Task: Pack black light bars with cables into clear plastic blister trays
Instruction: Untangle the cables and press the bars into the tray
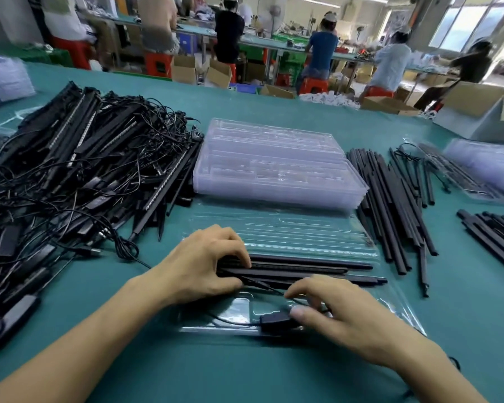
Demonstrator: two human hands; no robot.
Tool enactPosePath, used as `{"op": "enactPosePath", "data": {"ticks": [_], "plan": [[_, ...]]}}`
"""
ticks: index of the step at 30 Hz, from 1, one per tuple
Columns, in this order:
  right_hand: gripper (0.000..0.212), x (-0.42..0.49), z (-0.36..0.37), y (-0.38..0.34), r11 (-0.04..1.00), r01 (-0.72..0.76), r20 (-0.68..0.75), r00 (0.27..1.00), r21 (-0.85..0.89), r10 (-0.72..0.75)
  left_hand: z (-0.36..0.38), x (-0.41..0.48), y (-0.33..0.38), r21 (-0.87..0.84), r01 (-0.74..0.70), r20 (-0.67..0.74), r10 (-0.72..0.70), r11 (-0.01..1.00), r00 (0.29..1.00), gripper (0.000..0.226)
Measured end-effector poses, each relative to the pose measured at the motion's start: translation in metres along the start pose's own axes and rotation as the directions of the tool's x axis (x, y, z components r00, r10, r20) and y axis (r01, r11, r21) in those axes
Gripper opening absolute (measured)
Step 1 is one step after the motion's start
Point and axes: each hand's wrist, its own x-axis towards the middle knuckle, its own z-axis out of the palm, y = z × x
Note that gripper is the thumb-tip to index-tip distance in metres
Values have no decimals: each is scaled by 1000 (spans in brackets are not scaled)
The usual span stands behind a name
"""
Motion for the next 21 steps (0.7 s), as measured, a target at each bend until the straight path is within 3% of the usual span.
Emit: {"op": "enactPosePath", "data": {"ticks": [2,4,9,13,21], "plan": [[43,-2,-1,0,999,11,7,1000,51,-11,3,-3,16,-37,-72,-70,70,997,995,12],[36,-3,-2,2,994,22,26,999,103,-25,5,-8,30,-94,-117,-23,115,989,993,5],[19,-3,-2,8,998,2,-34,999,61,0,9,-13,40,53,-57,175,47,997,983,38],[33,-9,-3,10,996,-73,-35,997,58,75,18,-13,44,94,-14,131,2,995,991,40],[54,-23,-8,1,987,-156,96,983,-48,160,26,-9,48,130,-64,190,38,989,981,33]]}}
